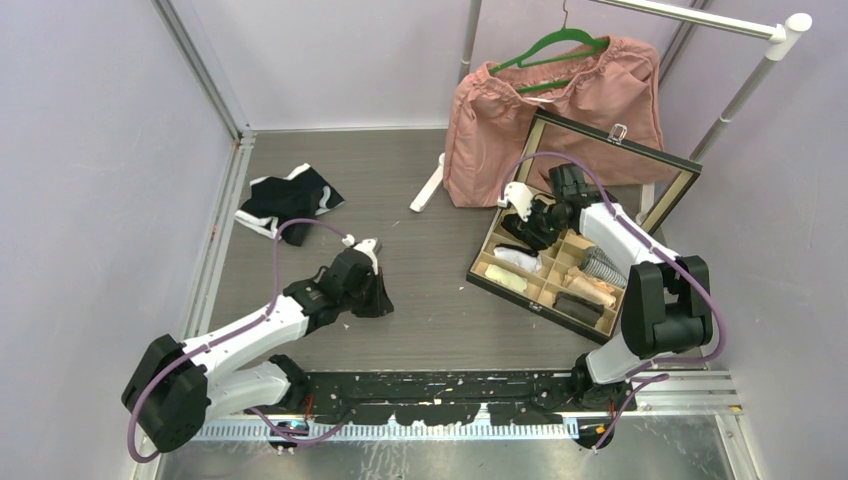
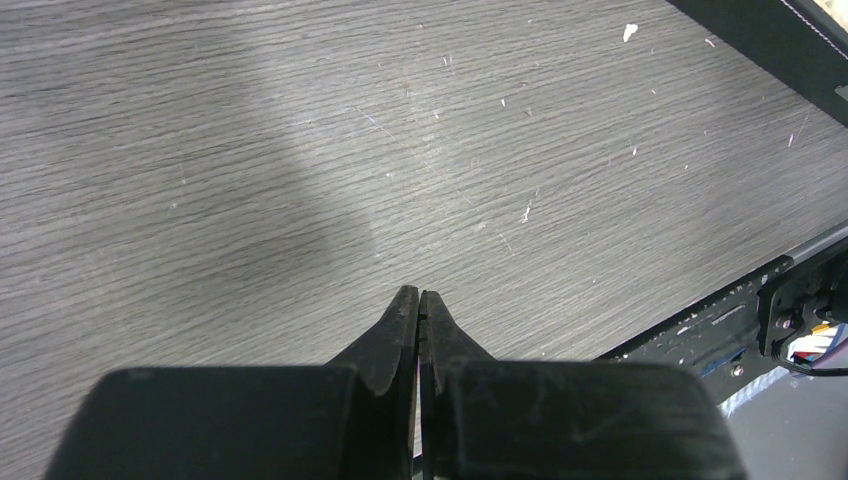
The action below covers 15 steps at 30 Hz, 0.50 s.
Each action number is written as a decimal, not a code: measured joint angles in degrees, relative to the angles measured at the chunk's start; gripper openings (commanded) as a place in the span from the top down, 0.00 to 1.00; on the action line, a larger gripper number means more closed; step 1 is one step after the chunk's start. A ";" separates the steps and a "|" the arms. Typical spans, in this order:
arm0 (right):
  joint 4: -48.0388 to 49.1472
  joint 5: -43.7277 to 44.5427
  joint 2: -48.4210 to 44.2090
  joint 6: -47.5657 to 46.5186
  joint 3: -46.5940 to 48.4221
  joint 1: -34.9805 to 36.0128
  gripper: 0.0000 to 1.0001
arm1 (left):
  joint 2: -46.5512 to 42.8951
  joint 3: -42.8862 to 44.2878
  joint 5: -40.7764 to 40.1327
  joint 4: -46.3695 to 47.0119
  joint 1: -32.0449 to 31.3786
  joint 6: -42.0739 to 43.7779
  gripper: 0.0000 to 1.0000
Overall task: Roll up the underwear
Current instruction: Place the underwear in the storage box.
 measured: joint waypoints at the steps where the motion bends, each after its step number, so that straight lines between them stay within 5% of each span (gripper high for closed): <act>1: -0.35 -0.13 0.00 -0.04 0.00 0.00 0.99 | 0.09 0.00 0.00 0.02 0.00 0.00 0.99; 15: -3.04 -1.18 2.56 -1.03 1.70 0.00 0.99 | 0.20 0.00 0.09 0.26 0.00 0.00 0.99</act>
